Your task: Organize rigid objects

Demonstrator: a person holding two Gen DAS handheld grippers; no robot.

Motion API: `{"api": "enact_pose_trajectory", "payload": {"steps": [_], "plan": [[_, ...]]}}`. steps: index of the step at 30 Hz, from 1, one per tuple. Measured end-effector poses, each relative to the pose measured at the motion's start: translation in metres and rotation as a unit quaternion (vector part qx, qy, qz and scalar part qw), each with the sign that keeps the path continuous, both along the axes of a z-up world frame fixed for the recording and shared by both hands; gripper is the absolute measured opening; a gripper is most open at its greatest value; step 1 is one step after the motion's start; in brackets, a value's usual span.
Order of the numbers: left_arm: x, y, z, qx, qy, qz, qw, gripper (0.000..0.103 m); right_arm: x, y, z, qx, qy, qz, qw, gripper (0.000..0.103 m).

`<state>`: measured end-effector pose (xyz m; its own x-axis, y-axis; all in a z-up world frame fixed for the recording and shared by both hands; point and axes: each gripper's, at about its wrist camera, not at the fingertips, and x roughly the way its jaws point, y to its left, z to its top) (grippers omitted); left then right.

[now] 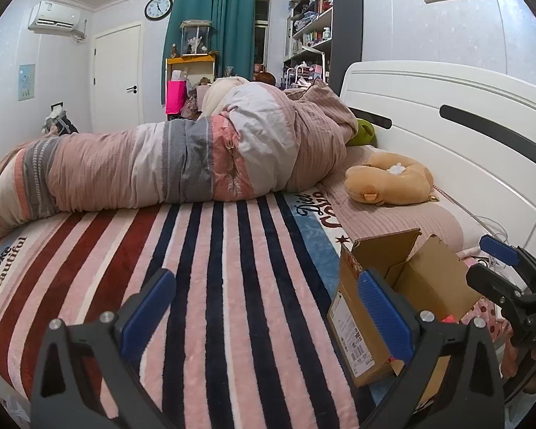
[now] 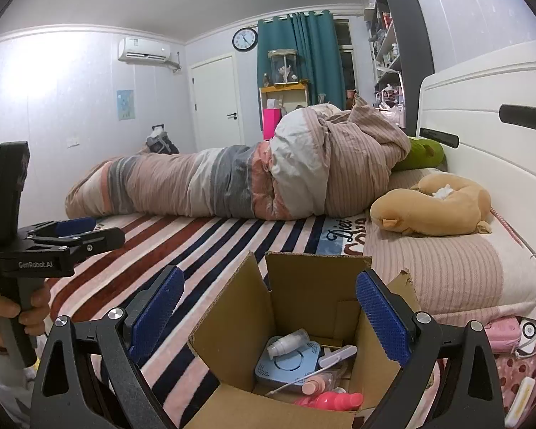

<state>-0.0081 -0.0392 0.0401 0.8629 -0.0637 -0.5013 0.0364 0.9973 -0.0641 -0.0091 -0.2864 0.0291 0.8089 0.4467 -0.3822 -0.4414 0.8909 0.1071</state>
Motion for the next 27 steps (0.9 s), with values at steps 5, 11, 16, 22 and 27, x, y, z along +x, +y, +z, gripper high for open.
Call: {"api": "enact_pose_trajectory", "payload": {"steps": [5,11,16,22,27], "plan": [[0.0003,-0.0002,-0.0001,0.0,0.0,0.0,1.0,0.102,-0.0002,0.0005,-0.0001,0.0,0.0,-0.001,1.0,0.097],[-0.0008,0.0012,-0.0015,0.001,0.001,0.002,1.0,0.102,-0.0006,0.0019,-0.0006,0.0,0.0,0.0,1.0,0.097],[-0.0013,0.0024,-0.0026,0.0,0.001,0.002,1.0,0.102,-0.0016,0.003,-0.0002,-0.001,0.0,-0.002,1.0,0.097],[-0.001,0.0027,-0.0025,0.002,0.001,0.002,1.0,0.102,0.0007,0.0001,-0.0008,0.0,0.0,0.0,1.0,0.097],[-0.0008,0.0026,-0.0021,0.001,0.001,0.002,1.0,0.102,0.0007,-0.0001,-0.0006,0.0,0.0,0.0,1.0,0.097]]}}
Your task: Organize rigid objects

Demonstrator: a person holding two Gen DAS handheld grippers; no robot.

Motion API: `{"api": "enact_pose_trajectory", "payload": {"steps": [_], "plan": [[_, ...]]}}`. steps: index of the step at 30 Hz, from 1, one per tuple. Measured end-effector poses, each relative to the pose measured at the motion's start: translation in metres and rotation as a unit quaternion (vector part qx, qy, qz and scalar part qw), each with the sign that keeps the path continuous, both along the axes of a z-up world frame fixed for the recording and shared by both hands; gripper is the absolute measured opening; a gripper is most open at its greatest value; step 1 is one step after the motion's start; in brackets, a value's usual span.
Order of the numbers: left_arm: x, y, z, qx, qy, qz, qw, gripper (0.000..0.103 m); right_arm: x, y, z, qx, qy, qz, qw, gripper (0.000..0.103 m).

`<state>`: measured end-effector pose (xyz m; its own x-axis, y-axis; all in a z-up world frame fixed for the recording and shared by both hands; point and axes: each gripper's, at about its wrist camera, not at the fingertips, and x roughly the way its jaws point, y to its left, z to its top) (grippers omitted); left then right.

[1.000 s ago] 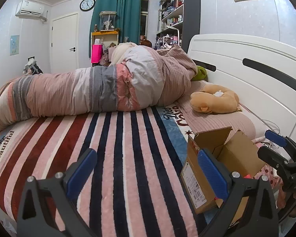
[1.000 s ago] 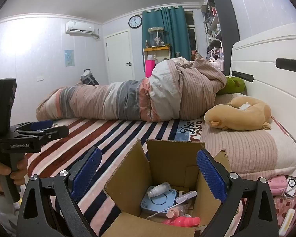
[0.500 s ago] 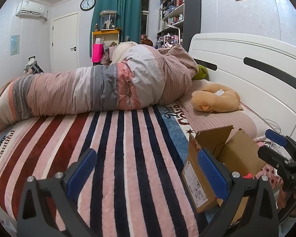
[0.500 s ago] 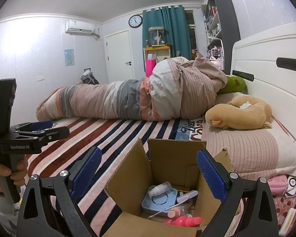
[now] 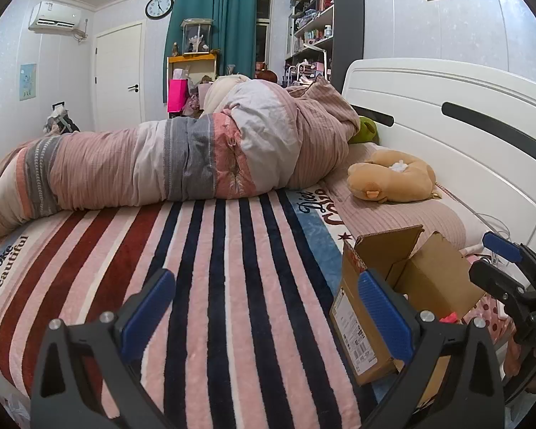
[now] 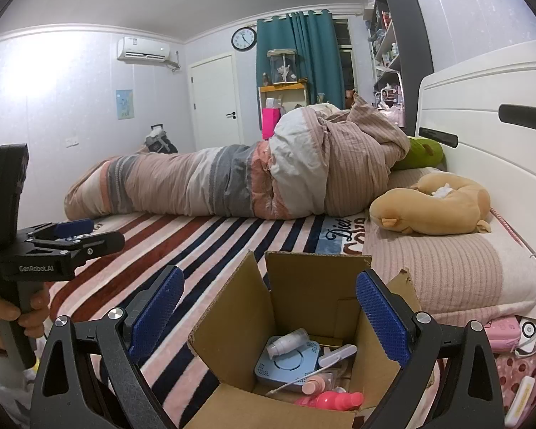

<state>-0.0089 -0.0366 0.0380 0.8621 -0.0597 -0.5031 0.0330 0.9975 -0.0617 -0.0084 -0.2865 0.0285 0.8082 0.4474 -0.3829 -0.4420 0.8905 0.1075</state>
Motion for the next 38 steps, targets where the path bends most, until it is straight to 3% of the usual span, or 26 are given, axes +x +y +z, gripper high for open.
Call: {"api": "enact_pose_trajectory", "payload": {"steps": [38], "plan": [[-0.0031,0.0084,-0.0022,0.002,0.002,0.002,1.0,0.102,0.0002,-0.0024,0.0001,0.003,0.004,-0.005,1.0,0.097]]}}
